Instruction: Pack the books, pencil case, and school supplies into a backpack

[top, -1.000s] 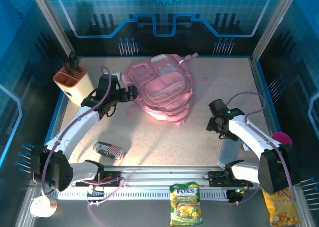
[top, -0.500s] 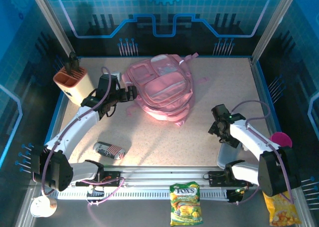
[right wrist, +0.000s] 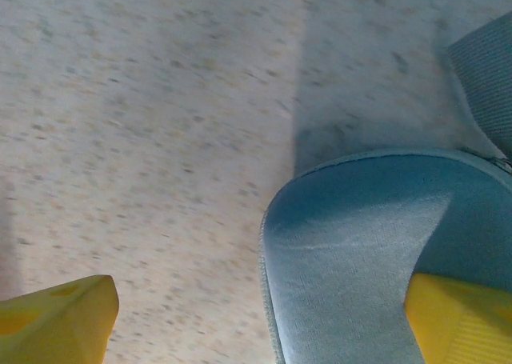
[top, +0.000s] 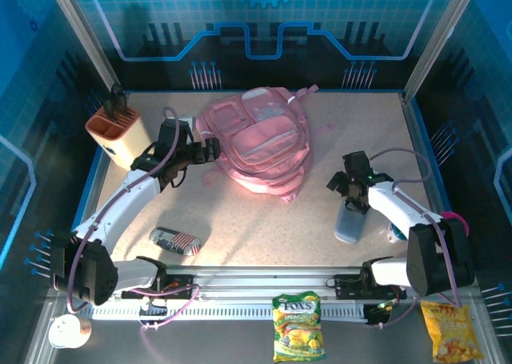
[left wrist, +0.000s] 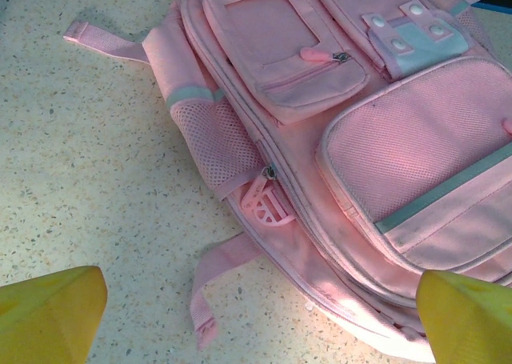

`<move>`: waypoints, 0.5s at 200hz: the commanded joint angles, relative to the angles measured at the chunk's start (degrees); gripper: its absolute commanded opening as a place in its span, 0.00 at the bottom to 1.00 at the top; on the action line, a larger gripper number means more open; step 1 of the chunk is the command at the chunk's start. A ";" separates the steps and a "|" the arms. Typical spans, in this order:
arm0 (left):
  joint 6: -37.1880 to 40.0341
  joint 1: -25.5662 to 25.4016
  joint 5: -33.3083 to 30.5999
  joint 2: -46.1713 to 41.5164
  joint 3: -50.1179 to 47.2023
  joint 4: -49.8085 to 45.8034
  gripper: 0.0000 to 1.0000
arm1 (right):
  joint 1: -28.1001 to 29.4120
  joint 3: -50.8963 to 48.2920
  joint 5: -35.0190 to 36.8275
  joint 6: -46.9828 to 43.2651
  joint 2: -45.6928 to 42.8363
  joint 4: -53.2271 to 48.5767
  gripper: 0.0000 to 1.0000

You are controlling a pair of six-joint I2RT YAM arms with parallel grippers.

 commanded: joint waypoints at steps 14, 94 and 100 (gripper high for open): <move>0.34 0.54 1.30 1.11 0.19 -0.83 0.99 | -1.25 3.09 -2.07 -5.38 -0.24 -2.31 0.94; 0.00 0.56 3.57 2.04 0.98 -0.56 0.99 | 0.50 -2.27 4.42 -3.94 -12.71 -15.62 1.00; -0.01 0.50 3.68 2.09 0.97 -0.55 0.99 | 0.77 -2.92 3.66 -4.00 -12.54 -15.15 1.00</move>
